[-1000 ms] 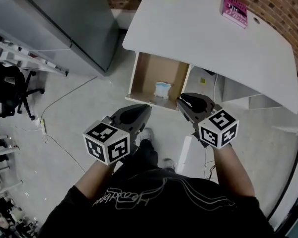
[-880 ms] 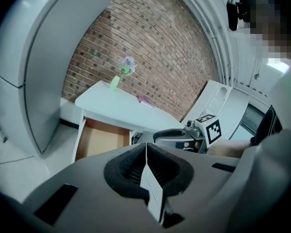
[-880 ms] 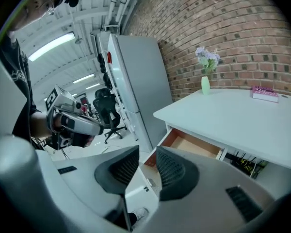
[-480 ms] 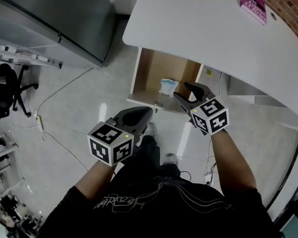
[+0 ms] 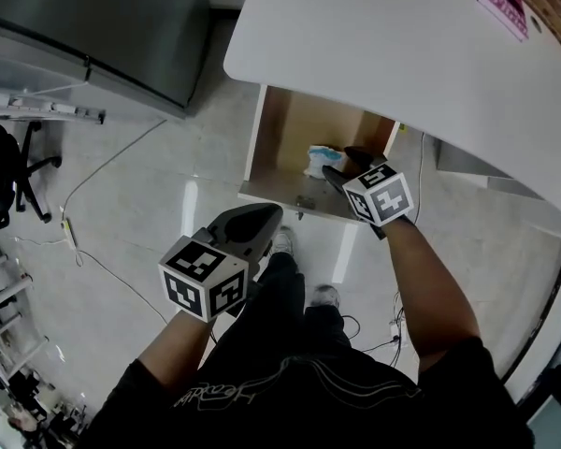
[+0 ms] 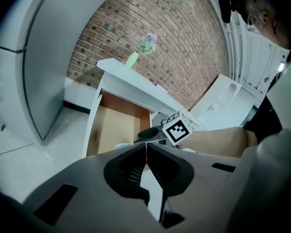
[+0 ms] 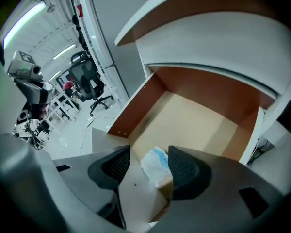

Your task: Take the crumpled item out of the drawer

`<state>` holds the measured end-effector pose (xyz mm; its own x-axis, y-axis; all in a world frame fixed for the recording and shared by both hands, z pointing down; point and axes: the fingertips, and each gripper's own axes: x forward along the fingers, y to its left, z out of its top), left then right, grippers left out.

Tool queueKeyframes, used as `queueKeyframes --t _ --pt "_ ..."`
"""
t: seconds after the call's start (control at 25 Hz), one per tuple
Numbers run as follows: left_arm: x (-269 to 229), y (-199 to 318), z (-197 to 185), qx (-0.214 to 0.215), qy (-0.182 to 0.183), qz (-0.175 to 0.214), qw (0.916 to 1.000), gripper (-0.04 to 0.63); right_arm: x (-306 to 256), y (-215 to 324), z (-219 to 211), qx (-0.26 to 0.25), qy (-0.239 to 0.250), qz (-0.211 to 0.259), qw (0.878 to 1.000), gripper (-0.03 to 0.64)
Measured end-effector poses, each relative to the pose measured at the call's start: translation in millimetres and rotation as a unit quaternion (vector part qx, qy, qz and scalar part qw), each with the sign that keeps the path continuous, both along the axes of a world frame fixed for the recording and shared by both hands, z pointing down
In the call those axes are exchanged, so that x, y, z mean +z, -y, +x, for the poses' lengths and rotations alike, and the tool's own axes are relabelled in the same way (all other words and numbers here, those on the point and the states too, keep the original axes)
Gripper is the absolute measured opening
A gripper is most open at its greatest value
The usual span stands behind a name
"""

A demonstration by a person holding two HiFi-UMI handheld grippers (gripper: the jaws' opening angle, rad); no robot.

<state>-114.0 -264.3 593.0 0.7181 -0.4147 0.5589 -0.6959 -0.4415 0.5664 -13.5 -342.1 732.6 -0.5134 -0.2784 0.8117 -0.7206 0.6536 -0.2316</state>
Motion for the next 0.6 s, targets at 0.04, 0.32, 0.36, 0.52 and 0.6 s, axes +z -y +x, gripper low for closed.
queueKeyframes --t 0.04,0.32,0.36,0.52,0.6 --pt "5.9 1.4 -1.0 0.001 -0.001 -0.004 1.0000 0.027 10.5 1.4 -0.4 0.004 -0.005 -0.010 1.000 0.232" --pt "35.4 10.5 -5.4 -0.003 -0.005 -0.020 0.9998 0.028 71.6 7.8 -10.5 -0.013 -0.061 -0.056 0.996 0.238" --pt "37.7 11.9 -6.1 -0.003 -0.006 -0.021 0.9998 0.027 78.0 8.5 -12.5 -0.020 -0.070 -0.061 0.995 0.239" --pt "43.9 17.5 -12.0 -0.004 -0.007 -0.021 0.9997 0.027 100.6 10.4 -14.6 -0.034 -0.111 -0.078 0.990 0.241" --pt "47.0 20.6 -15.0 -0.006 -0.009 -0.022 0.9997 0.027 111.1 10.3 -13.4 -0.037 -0.125 -0.086 0.988 0.241"
